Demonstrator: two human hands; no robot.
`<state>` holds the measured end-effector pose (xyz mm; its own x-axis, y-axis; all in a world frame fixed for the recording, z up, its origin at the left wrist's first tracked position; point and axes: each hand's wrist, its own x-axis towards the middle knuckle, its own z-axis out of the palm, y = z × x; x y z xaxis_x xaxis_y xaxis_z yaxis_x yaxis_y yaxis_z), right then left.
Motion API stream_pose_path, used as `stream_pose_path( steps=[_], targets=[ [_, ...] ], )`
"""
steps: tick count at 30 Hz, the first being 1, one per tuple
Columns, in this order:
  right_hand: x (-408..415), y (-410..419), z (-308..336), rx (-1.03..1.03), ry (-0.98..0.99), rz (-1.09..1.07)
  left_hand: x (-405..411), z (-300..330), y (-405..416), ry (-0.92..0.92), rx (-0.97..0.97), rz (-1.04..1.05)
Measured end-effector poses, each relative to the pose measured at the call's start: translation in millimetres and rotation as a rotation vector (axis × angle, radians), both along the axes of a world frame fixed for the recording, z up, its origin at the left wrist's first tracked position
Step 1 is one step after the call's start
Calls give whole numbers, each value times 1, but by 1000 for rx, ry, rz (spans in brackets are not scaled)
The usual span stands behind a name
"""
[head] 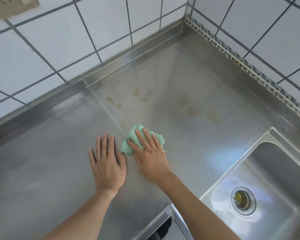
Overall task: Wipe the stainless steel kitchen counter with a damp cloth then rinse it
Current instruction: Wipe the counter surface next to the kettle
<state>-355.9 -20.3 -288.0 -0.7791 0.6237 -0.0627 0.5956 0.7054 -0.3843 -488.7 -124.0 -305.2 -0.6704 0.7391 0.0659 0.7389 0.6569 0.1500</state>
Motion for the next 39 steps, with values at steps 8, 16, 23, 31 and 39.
stream_pose_path(
  steps=[8,16,23,31,39],
  targets=[
    [94,58,10,-16,-164,-96,0,-4,0,4,12,13],
    [-52,54,13,-61,-126,-203,-29,19,17,-60,97,-22],
    [27,26,15,-42,-141,188,-98,16,37,-143,13,85],
    [-26,145,14,-35,-157,-346,-103,-5,39,-28,20,95],
    [-131,76,3,-4,-8,-67,-103,-4,40,-25,17,102]
  ],
)
